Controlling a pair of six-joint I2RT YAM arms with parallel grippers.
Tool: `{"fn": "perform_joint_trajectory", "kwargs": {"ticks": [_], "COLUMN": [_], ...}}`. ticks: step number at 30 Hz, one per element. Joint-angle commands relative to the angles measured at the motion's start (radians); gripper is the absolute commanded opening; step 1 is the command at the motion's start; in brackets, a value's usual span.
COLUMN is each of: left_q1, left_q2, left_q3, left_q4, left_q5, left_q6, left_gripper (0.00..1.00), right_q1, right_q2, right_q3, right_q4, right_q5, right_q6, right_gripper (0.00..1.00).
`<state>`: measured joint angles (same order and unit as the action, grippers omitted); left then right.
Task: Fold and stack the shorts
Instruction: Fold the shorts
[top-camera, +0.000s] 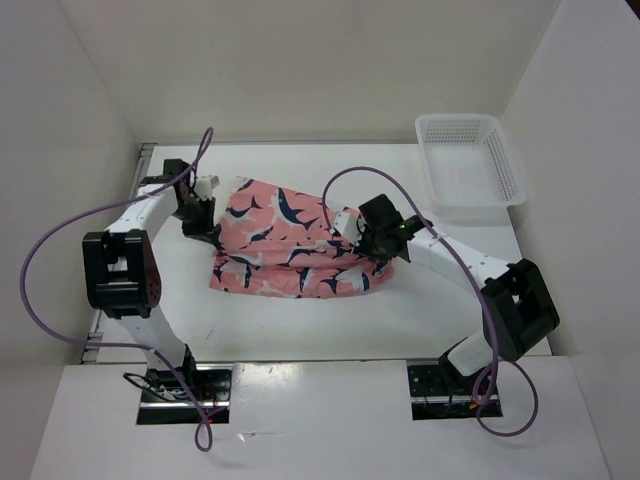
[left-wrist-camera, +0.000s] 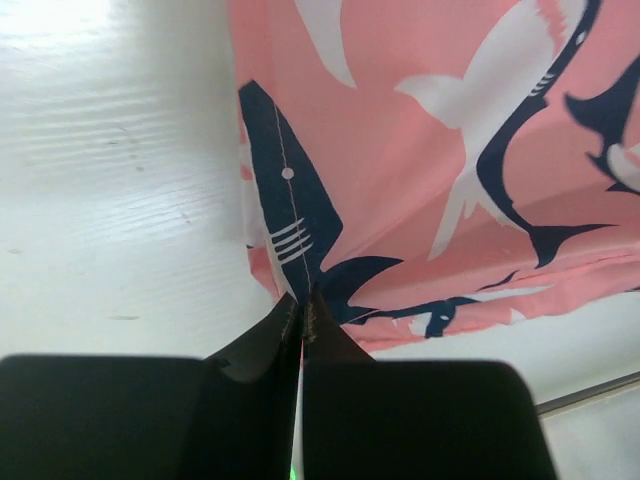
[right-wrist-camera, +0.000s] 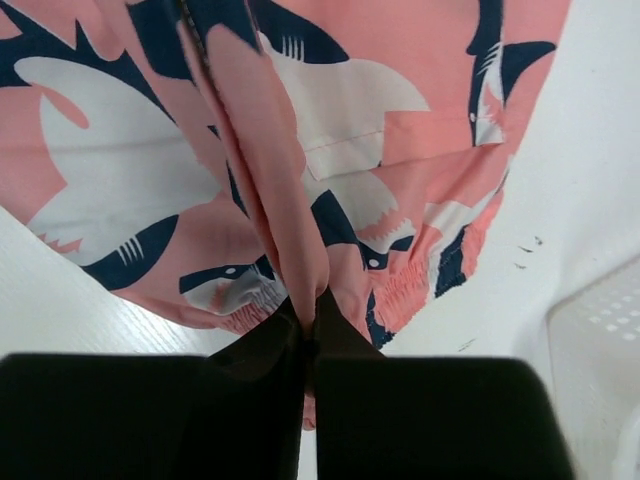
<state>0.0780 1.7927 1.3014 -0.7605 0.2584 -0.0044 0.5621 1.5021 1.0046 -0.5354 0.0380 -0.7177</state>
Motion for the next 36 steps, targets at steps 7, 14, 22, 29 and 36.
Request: {"fn": "perform_joint_trajectory", "kwargs": {"ticks": [7,14,22,29,36], "left_q1": [0.012,0.012,0.0,-0.009,0.003], "left_q2": [-0.112,-0.112,-0.061,-0.041,-0.09], "left_q3": [0.171,0.092,0.036,0.024,0.173], "left_q4": [-0.239,-0.393,-0.454,-0.488,-0.54], "left_q5": [-0.01,-0.009,0.028,0.039,0.143], "left_q6": [0.004,0.004,0.004,0.004,0.004], "left_gripper": [0.0,0.0,0.03,0.03,0.02], "right_q1": [-0.007,-0.007,-0.007,-0.007,-0.007], "right_q2": [-0.077,-0.138,-0.138,-0.157,-0.187], "right_q3": [0.02,-0.04,-0.11,-0.145,-0.058], "right_q4": [0.054,-0.011,-0.011,-0.029,0.009], "right_q5": [0.076,0.022,-0.009,-0.029,-0.016], "right_q6": [-0.057,-0.103,-0.155,-0.155,-0.132], "right_gripper": [0.0,0.0,0.0,0.0,0.0]}}
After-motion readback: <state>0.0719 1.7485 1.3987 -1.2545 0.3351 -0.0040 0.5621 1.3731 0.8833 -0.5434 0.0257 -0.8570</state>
